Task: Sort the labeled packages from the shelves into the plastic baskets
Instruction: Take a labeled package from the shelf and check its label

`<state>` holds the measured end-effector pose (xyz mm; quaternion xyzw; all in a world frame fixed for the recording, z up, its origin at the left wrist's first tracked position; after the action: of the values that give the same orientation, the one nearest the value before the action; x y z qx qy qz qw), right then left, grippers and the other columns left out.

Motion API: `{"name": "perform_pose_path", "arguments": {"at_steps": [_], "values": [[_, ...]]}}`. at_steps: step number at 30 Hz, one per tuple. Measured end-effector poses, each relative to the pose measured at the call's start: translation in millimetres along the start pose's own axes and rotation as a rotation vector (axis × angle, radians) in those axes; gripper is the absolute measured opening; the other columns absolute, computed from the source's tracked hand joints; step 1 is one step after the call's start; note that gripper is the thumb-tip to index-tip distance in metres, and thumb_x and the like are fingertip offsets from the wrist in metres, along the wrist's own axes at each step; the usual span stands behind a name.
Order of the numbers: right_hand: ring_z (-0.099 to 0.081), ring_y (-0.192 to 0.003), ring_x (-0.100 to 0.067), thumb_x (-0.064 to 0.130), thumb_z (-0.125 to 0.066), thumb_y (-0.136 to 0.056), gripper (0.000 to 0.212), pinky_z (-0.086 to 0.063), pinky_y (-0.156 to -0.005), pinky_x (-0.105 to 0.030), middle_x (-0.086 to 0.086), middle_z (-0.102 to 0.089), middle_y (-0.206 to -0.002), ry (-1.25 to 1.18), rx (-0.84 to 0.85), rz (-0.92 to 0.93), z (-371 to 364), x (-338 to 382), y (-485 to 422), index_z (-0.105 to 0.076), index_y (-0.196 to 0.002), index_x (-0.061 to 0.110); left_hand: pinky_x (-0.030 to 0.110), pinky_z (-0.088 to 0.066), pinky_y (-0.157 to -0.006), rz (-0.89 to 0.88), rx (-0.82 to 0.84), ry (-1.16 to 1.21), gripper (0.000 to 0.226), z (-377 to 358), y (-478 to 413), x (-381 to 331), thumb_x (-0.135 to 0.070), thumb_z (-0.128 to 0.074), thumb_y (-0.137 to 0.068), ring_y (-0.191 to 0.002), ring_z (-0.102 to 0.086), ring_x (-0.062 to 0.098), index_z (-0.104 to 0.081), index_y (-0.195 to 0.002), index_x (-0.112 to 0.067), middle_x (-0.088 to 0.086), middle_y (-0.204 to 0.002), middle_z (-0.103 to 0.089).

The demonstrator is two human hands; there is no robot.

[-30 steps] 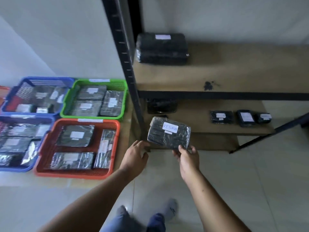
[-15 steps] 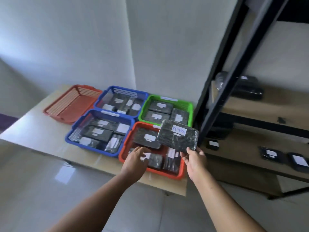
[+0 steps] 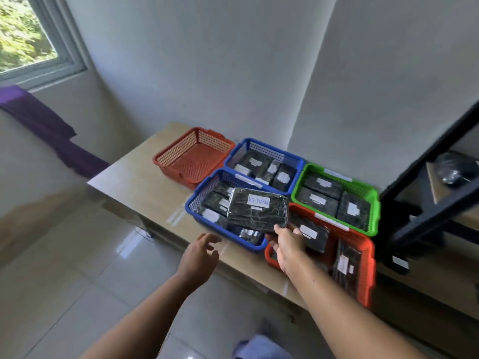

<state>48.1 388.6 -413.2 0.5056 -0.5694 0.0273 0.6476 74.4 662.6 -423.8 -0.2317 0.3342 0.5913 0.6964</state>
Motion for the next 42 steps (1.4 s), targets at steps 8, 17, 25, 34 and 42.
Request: {"name": "perform_pose_path", "arguments": {"at_steps": [8,17,25,34,42], "values": [[-0.075,-0.096,-0.028,0.009,-0.069,-0.097,0.019,-0.062,-0.093,-0.049,-0.01,-0.075,-0.112,0.142,0.044,0.019,-124,-13,-58,-0.068,-0.112,0.02,0.031,-0.058,-0.088,0.069,-0.042,-0.006,0.035,51,-72,67,-0.015,-0.068,-0.095,-0.101,-0.064,-0.003,-0.066,-0.12,-0.039,-0.02,-0.122,-0.061],[-0.06,-0.115,-0.028,0.026,-0.061,-0.105,0.037,-0.049,-0.097,-0.042,-0.006,-0.064,-0.135,0.378,0.131,0.063,-284,21,-127,-0.061,-0.142,0.022,0.033,-0.059,-0.09,0.222,-0.114,-0.087,0.035,154,-184,131,-0.018,-0.07,-0.098,-0.105,-0.064,0.001,-0.06,-0.116,-0.046,-0.022,-0.124,-0.06],[-0.062,-0.116,-0.03,0.034,-0.058,-0.107,0.034,-0.048,-0.087,-0.039,-0.006,-0.063,-0.138,0.631,0.155,0.136,-370,33,-174,-0.06,-0.138,0.02,0.027,-0.054,-0.088,0.309,-0.188,-0.094,0.034,189,-254,170,-0.019,-0.074,-0.096,-0.103,-0.062,0.006,-0.066,-0.126,-0.032,-0.012,-0.123,-0.063],[-0.059,-0.132,-0.029,0.025,-0.058,-0.108,0.042,-0.053,-0.101,-0.038,-0.007,-0.058,-0.15,0.799,0.099,0.179,-442,25,-213,-0.056,-0.149,0.017,0.042,-0.054,-0.107,0.26,-0.086,-0.11,0.042,231,-354,205,-0.034,-0.069,-0.102,-0.124,-0.059,0.017,-0.056,-0.141,-0.025,-0.003,-0.14,-0.056],[-0.063,-0.118,-0.021,0.02,-0.062,-0.106,0.032,-0.044,-0.087,-0.027,-0.001,-0.067,-0.136,1.014,0.073,0.206,-486,5,-241,-0.065,-0.137,0.023,0.047,-0.053,-0.111,0.296,0.197,-0.029,0.055,224,-442,235,-0.049,-0.058,-0.106,-0.138,-0.056,0.02,-0.047,-0.153,-0.025,-0.002,-0.151,-0.057]]}}
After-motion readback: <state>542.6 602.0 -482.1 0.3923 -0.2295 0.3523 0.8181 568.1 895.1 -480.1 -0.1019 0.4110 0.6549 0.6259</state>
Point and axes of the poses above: each hand's wrist, its own y-axis away from the middle knuckle, its own z-axis out of the back of the hand, x = y × z, the point moved 9 cm from there along -y, towards the middle knuckle
